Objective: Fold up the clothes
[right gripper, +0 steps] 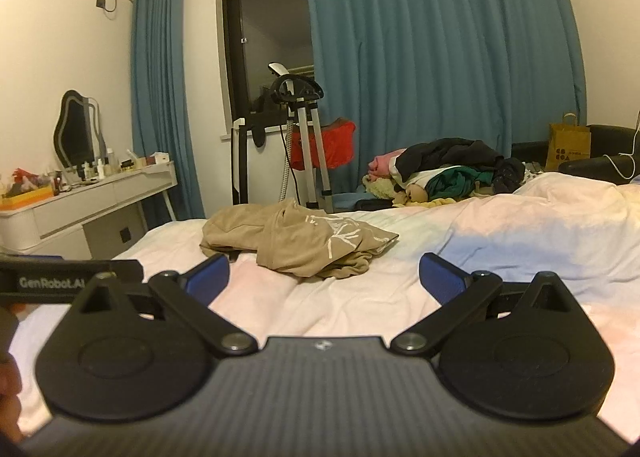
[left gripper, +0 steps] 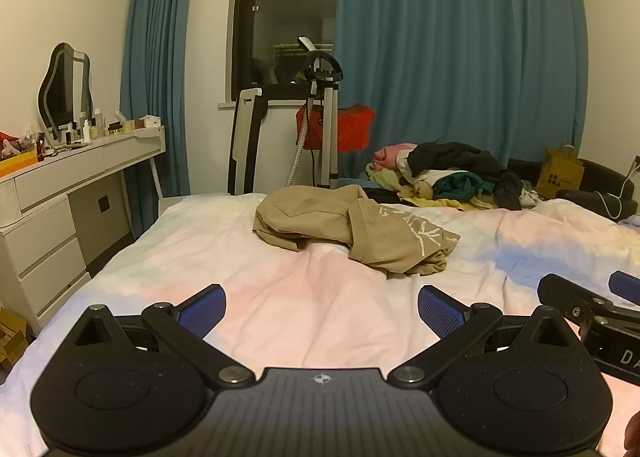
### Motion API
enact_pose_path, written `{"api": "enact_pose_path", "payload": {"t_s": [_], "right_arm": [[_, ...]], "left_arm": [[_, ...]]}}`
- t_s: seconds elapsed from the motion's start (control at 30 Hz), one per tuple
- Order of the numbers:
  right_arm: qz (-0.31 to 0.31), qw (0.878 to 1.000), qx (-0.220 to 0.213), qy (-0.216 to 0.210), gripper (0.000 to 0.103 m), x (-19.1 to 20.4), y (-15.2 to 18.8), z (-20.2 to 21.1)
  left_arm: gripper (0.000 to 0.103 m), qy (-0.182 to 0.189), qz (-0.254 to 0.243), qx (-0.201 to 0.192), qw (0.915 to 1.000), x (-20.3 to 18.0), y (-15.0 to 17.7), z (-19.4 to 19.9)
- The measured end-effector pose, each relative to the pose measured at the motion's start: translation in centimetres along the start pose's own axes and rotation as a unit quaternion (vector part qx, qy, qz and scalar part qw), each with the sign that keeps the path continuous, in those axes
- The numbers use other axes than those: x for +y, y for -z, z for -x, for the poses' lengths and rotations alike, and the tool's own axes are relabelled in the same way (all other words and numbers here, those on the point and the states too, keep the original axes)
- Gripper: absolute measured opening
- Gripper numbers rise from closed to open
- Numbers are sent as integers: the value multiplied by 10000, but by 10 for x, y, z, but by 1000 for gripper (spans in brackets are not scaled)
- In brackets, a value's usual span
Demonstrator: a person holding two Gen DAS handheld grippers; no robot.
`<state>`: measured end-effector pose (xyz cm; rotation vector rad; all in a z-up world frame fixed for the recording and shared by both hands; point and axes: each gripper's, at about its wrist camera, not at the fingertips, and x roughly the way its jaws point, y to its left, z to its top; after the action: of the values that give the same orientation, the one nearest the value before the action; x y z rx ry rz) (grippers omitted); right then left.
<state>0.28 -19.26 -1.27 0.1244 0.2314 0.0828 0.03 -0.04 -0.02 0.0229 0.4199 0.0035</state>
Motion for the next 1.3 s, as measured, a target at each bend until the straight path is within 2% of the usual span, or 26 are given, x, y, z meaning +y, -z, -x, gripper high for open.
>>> {"api": "enact_pose_path", "payload": {"t_s": [0.13, 0.27, 0.43, 0.93, 1.3], "right_arm": [[-13, 10000, -76, 53, 103, -4, 0, -4], [-30, 9994, -336, 98, 103, -5, 3, 18], [-37, 9998, -128, 135, 103, -6, 0, -1], [70, 9996, -168, 234, 103, -4, -1, 4], [62, 9997, -200, 126, 103, -8, -1, 6]], "left_arm": [[103, -22, -126, -128, 9998, -6, 3, -2], [103, -31, -94, -176, 9998, -9, 2, -3], [103, -19, -91, -307, 9995, -7, 2, 11], [103, -14, -9, -233, 9997, -4, 1, 9], [103, 13, -11, -185, 9998, -5, 1, 7]]}}
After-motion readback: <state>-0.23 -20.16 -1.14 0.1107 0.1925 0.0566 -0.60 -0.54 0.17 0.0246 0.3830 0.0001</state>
